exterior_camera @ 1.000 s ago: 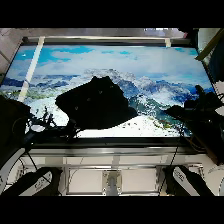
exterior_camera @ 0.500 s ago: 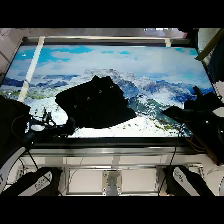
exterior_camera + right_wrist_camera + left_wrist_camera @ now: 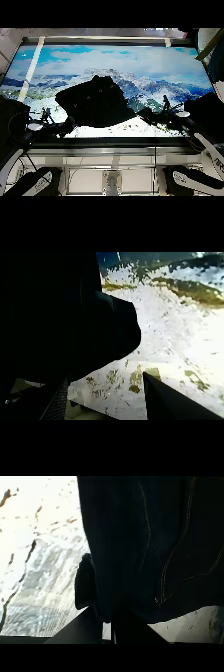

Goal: Fold the clothes and pants, and hang the long-sleeved shirts on hangers.

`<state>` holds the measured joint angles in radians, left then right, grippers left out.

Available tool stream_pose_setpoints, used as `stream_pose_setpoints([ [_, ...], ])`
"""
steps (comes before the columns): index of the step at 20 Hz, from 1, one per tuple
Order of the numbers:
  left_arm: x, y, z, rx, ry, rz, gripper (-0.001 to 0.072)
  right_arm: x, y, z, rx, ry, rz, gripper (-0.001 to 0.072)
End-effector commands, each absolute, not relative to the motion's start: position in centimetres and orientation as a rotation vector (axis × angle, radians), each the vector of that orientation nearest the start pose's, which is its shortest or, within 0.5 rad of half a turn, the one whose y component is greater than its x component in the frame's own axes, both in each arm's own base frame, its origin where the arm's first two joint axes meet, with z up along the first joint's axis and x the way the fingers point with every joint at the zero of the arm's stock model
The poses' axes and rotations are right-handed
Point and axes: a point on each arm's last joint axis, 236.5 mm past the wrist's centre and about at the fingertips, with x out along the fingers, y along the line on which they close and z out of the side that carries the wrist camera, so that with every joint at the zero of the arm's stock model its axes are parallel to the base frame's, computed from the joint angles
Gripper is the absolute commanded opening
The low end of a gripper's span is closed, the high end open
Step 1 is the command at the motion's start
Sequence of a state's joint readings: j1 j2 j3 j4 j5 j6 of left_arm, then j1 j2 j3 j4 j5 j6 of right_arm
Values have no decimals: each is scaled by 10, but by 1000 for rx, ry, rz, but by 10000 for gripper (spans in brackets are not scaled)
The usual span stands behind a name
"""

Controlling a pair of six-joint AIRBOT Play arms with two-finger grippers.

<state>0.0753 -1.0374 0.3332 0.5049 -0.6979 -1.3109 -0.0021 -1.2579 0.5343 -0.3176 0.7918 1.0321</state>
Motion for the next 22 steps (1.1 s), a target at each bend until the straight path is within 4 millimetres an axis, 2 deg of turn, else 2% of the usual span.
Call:
stream_pose_setpoints([
  [1, 280, -111, -93, -933, 1178, -109, 22, 335, 183, -103, 901, 1235, 352, 515],
  [5, 279, -110, -94, -920, 1183, -110, 22, 365, 191, -102, 868, 1205, 367, 512],
  [6, 278, -109, -95, -909, 1187, -110, 22, 371, 194, -98, 856, 1191, 381, 458],
  [7, 278, -109, -96, -905, 1188, -111, 22, 376, 196, -92, 843, 1174, 399, 213],
  [8, 277, -109, -95, -904, 1188, -113, 22, 380, 199, -84, 834, 1161, 425, 52],
  [9, 277, -109, -93, -893, 1188, -124, 21, 382, 203, -72, 806, 1142, 478, 29],
  [11, 272, -107, -81, -746, 1211, -194, 21, 382, 211, -36, 766, 1094, 591, 29],
  [13, 271, -99, -56, -574, 1224, -253, 20, 374, 215, 6, 674, 1042, 695, 28],
  [14, 275, -92, -38, -522, 1211, -250, 20, 367, 214, 31, 606, 1010, 744, 28],
  [16, 288, -81, 16, -405, 1132, -267, 21, 346, 215, 87, 529, 951, 817, 28],
  [19, 299, -83, 129, -289, 930, -337, 20, 315, 222, 193, 459, 757, 908, 28],
  [22, 289, -89, 239, -199, 723, -392, 20, 272, 236, 300, 411, 543, 1003, 27],
])
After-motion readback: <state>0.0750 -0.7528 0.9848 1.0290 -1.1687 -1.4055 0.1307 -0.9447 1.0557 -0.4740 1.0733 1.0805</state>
